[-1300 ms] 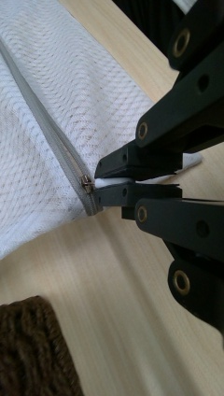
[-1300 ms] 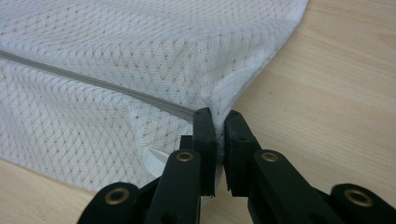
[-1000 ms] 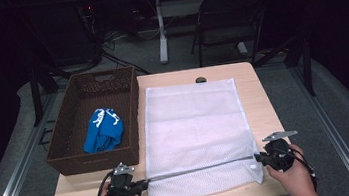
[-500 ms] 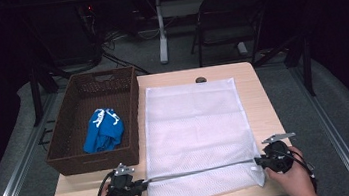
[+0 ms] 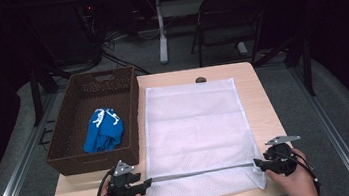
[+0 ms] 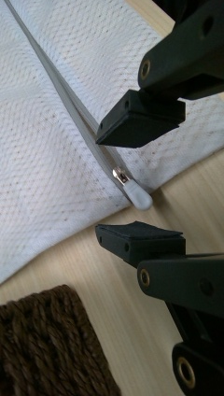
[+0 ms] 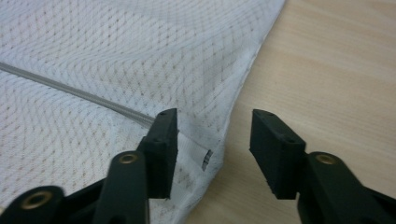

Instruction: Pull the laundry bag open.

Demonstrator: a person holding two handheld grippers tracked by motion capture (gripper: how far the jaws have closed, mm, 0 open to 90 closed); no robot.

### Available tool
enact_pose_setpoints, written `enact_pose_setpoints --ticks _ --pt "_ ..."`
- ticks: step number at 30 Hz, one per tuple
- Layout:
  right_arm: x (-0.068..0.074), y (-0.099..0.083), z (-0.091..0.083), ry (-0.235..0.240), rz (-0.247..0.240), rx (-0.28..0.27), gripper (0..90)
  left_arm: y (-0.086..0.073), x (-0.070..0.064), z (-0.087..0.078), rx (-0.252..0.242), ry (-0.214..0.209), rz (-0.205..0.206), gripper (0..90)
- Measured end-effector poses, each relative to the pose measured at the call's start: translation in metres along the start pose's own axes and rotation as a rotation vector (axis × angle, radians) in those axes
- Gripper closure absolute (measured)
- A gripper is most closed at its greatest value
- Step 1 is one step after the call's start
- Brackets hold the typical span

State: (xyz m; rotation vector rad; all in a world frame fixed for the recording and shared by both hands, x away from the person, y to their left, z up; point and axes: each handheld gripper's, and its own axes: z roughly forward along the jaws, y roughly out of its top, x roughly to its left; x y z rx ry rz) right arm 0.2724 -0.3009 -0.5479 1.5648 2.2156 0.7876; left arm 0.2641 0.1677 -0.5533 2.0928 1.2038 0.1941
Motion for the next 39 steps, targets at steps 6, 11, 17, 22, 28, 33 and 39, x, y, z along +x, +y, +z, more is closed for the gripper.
enact_pose_setpoints --ticks 6,11,17,22,28,33,39 --pt "0.000 -0.002 -0.007 -0.038 -0.033 -0.062 42.5 0.003 -0.004 0.000 -0.023 0.001 0.044 49.1" --pt "0.000 -0.003 -0.014 -0.065 -0.037 -0.104 40.9 0.006 -0.007 -0.002 -0.056 0.021 0.079 50.3" --pt "0.003 -0.001 -0.019 -0.048 -0.084 -0.158 47.3 0.010 -0.006 -0.009 -0.096 0.011 0.088 51.9" --pt "0.011 0.002 -0.022 0.001 -0.156 -0.188 55.4 0.014 -0.006 -0.012 -0.110 0.003 0.112 51.5" --pt "0.017 0.004 -0.021 0.062 -0.181 -0.190 56.3 0.018 -0.009 -0.011 -0.113 0.009 0.144 48.1" --pt "0.020 0.007 -0.017 0.090 -0.177 -0.210 48.1 0.024 -0.010 -0.012 -0.125 0.020 0.179 46.8" --pt "0.027 0.017 -0.016 0.107 -0.188 -0.170 47.9 0.032 -0.009 -0.014 -0.097 0.021 0.111 47.1"
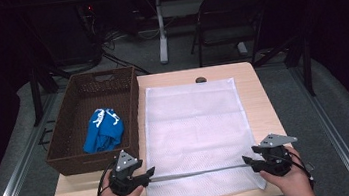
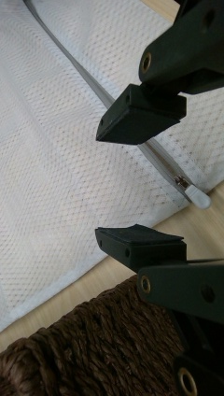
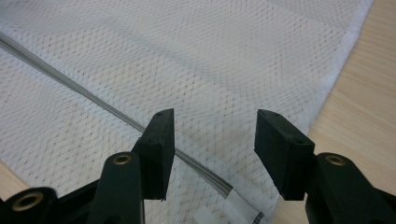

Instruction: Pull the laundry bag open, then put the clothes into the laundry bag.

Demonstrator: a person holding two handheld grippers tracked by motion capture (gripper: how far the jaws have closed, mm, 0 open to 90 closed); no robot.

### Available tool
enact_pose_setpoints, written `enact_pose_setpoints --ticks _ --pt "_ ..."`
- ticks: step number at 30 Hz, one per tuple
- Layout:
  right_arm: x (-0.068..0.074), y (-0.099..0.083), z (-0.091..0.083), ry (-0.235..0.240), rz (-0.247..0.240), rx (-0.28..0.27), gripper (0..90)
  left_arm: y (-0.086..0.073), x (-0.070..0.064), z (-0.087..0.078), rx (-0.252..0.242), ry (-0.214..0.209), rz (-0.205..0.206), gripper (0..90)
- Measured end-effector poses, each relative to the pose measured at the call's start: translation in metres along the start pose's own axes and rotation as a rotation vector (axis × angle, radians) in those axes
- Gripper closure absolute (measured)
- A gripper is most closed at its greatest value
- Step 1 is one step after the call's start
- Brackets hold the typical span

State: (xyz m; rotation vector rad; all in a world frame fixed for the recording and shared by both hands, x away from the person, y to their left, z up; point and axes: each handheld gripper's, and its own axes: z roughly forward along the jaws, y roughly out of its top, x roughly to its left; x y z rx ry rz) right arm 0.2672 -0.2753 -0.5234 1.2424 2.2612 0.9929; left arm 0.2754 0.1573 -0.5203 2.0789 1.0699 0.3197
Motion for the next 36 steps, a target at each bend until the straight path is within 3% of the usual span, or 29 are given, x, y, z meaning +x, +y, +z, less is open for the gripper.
enact_pose_setpoints --ticks 3,9,10,12,18,23,24,28,30,36 --pt "0.003 0.010 0.003 0.001 -0.041 0.012 41.5 0.004 0.002 0.001 -0.004 -0.019 -0.026 46.0" --pt "0.010 0.022 0.009 0.020 -0.046 0.013 30.7 0.011 0.001 0.005 -0.019 -0.015 -0.033 44.7" --pt "0.013 0.027 0.013 0.039 -0.033 0.006 23.5 0.011 0.001 0.006 -0.018 -0.016 -0.035 44.4" --pt "0.016 0.029 0.016 0.074 -0.054 0.009 17.1 0.011 0.001 0.007 -0.019 -0.019 -0.034 44.4" --pt "0.028 0.037 0.027 0.088 -0.087 0.018 17.8 0.009 0.002 0.008 -0.029 -0.006 -0.055 44.7" --pt "0.037 0.042 0.035 0.119 -0.115 0.017 30.1 0.007 0.004 0.006 -0.036 0.001 -0.067 44.6" --pt "0.039 0.045 0.038 0.148 -0.109 0.025 35.9 0.006 0.004 0.006 -0.033 0.002 -0.060 44.6" --pt "0.046 0.048 0.043 0.172 -0.115 0.042 37.0 0.003 0.005 0.005 -0.028 -0.006 -0.061 43.7" --pt "0.054 0.052 0.048 0.171 -0.160 0.041 37.4 0.000 0.005 0.004 -0.030 -0.003 -0.060 42.7" --pt "0.064 0.059 0.055 0.165 -0.203 0.048 37.1 -0.006 0.006 0.003 -0.018 -0.011 -0.052 42.8"
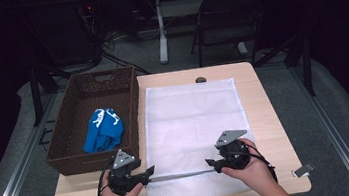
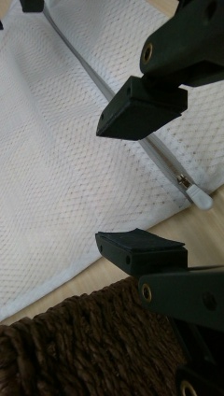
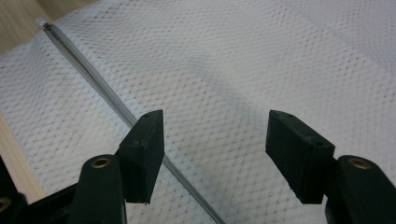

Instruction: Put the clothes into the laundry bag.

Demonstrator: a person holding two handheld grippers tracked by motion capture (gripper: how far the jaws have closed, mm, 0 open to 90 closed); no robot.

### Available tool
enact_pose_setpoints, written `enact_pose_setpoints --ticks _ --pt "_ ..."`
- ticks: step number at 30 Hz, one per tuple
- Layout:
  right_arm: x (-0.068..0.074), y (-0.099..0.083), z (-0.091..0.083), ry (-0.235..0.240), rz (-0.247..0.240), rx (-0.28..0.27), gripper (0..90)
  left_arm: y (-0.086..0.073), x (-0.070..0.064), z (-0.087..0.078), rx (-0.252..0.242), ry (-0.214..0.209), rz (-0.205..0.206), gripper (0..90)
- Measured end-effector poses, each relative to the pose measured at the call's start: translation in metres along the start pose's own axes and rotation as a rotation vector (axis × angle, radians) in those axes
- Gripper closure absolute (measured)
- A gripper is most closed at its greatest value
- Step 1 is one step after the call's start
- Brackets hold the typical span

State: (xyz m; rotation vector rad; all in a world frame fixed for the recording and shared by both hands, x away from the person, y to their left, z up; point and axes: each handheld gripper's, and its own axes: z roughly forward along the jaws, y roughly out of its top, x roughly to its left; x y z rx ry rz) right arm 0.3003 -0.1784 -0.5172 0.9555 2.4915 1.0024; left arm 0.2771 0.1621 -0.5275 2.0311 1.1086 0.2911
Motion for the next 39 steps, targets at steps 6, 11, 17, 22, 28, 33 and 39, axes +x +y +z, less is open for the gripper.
enact_pose_setpoints --ticks 6,11,17,22,28,33,39 --pt "0.010 0.006 0.009 0.021 -0.053 -0.004 37.2 -0.003 -0.002 -0.002 0.008 -0.011 0.012 43.0" --pt "0.015 0.003 0.019 0.056 -0.081 -0.002 47.3 -0.007 -0.003 -0.002 0.018 0.002 0.019 43.1" --pt "0.019 -0.002 0.029 0.103 -0.089 0.037 52.2 -0.011 -0.004 -0.002 0.031 0.009 0.020 43.7" --pt "0.025 -0.003 0.038 0.133 -0.162 0.069 53.0 -0.015 -0.004 -0.003 0.032 0.016 0.017 44.3" --pt "0.027 -0.006 0.044 0.088 -0.200 0.072 58.9 -0.019 -0.003 -0.006 0.036 0.028 0.010 44.3" --pt "0.027 -0.007 0.045 0.113 -0.184 0.040 63.7 -0.020 -0.003 -0.006 0.035 0.034 0.007 44.3" --pt "0.022 -0.011 0.048 0.151 -0.163 0.067 69.3 -0.021 -0.003 -0.006 0.039 0.027 0.008 44.6"
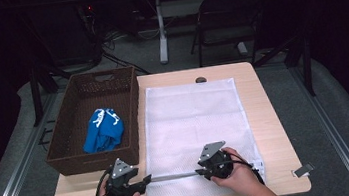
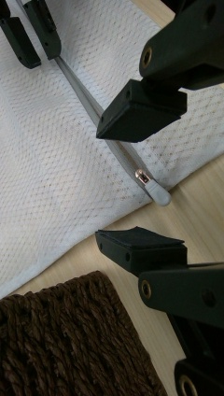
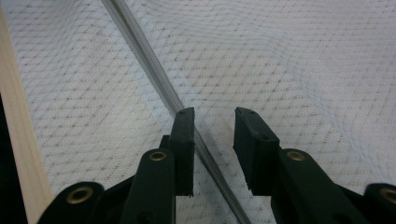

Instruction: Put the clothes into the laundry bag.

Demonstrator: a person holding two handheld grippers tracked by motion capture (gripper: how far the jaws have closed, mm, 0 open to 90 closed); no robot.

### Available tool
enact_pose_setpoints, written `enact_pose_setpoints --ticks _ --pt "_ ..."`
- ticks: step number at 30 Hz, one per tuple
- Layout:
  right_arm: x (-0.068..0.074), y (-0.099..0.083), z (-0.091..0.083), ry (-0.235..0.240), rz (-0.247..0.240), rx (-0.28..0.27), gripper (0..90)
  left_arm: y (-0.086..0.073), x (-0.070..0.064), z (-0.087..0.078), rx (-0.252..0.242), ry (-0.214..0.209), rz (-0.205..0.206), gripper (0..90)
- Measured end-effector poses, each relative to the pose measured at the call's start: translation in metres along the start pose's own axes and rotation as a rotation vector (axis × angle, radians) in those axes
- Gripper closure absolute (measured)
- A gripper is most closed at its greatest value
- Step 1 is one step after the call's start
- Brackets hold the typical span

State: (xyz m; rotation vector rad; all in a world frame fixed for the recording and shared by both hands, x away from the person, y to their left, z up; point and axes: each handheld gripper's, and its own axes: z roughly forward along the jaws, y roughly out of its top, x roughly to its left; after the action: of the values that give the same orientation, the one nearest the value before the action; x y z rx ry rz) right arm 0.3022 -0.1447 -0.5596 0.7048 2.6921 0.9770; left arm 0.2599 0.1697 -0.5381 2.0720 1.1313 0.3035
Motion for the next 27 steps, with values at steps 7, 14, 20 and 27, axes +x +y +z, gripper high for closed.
enact_pose_setpoints --ticks 7,14,20,27 --pt "-0.0025 -0.0037 0.0016 0.012 0.005 0.012 73.3 -0.0002 0.0002 0.0006 0.002 0.001 -0.002 44.6" --pt "-0.0031 -0.0066 0.0060 0.021 0.002 0.033 73.7 -0.0005 0.0003 0.0010 0.004 0.000 -0.004 44.5" --pt "-0.0045 -0.0077 0.0067 0.026 0.008 0.027 78.3 -0.0008 -0.0001 0.0020 0.006 -0.010 -0.007 44.5" --pt "-0.0042 -0.0072 0.0056 0.027 0.017 0.021 87.3 -0.0009 -0.0008 0.0033 0.012 -0.013 -0.001 44.2"
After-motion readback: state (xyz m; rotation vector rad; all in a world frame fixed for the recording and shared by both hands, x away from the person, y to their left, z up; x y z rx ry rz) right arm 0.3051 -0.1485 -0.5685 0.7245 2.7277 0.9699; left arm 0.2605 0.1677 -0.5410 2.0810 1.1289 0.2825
